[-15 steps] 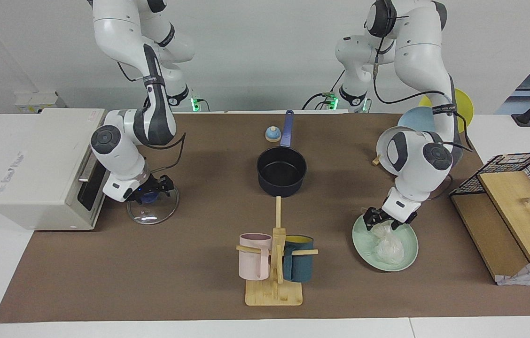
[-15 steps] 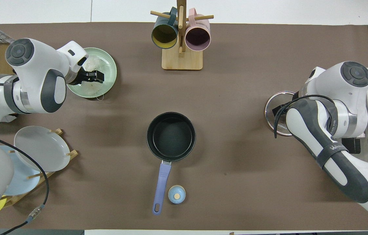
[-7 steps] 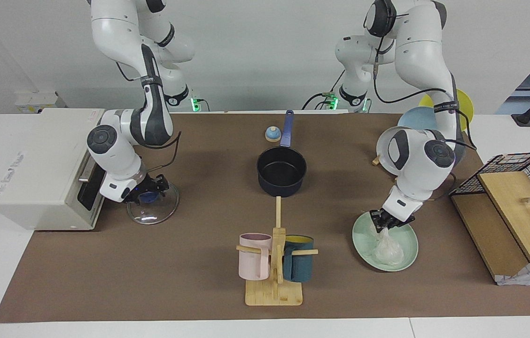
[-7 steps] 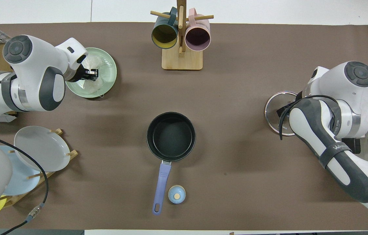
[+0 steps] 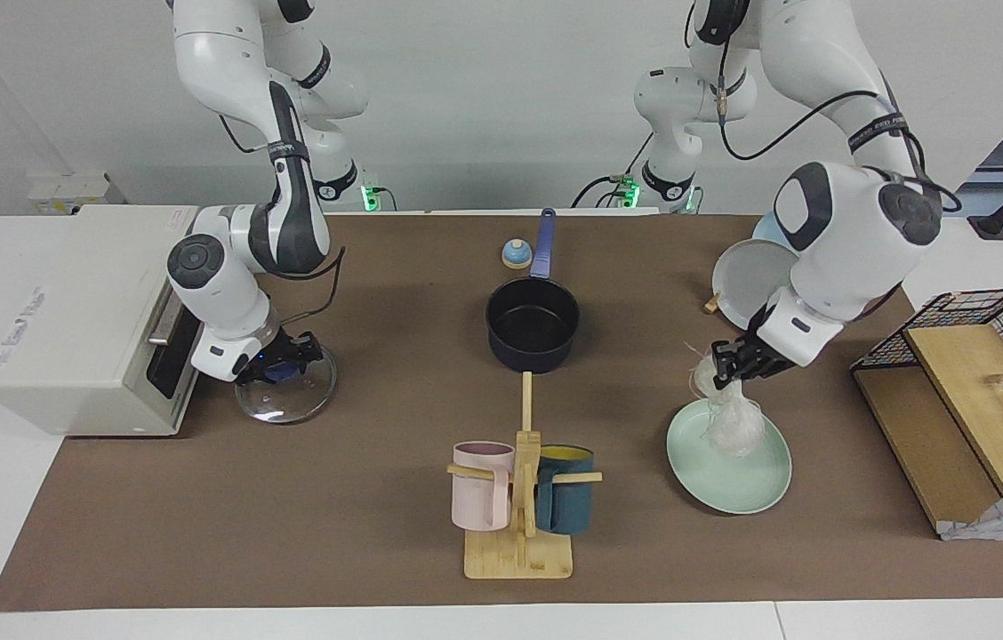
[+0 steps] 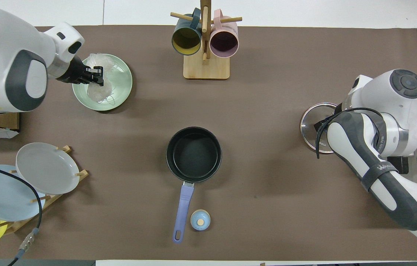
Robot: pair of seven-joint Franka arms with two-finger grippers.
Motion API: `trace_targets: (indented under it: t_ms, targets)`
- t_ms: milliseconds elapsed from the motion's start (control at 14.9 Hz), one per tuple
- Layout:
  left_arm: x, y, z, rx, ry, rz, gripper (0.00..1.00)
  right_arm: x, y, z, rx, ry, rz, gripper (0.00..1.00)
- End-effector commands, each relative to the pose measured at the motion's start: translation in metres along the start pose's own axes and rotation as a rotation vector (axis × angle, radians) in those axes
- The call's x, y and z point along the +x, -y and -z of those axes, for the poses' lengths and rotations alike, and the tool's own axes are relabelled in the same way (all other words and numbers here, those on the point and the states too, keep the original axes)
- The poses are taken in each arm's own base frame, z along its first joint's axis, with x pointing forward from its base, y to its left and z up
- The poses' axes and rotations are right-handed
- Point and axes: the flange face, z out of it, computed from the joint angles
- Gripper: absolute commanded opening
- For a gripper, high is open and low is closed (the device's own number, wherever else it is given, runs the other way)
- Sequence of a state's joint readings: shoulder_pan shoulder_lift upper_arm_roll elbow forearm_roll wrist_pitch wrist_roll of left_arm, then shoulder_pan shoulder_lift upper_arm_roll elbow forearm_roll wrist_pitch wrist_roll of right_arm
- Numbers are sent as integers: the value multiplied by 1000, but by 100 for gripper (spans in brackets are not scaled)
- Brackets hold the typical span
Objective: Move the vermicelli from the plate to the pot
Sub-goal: 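Carry the vermicelli over the saucepan with the left gripper and release it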
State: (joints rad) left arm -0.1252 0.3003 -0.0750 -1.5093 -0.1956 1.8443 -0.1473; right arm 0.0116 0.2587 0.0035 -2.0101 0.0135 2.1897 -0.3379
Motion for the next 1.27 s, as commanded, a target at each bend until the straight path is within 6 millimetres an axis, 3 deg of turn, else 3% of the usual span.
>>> trace_targets:
  t_ms: [0,134,268,469,603,804,1005,1206]
  targets:
    - [-45,-55,30,-27,55,36,0,6,-2,46,-6,11,12,21]
    - [-80,-108,21,-7,114,28,0,10,-1,78,10,28,2,10]
    - [-123,-155,-2,17,142,24,0,6,2,109,19,38,-62,5]
    - [-185,-194,-49,19,150,18,0,-4,15,151,14,6,-56,5]
    - [-209,-210,-80,27,167,-1,0,-7,33,173,39,-29,-51,5]
    - [-224,-219,-122,23,139,15,0,-17,56,208,63,-78,-68,5]
    - [-214,-213,-144,18,125,22,0,-18,74,213,67,-62,-82,5]
    - [-201,-210,-162,2,95,-3,0,-12,107,208,63,-72,-134,5]
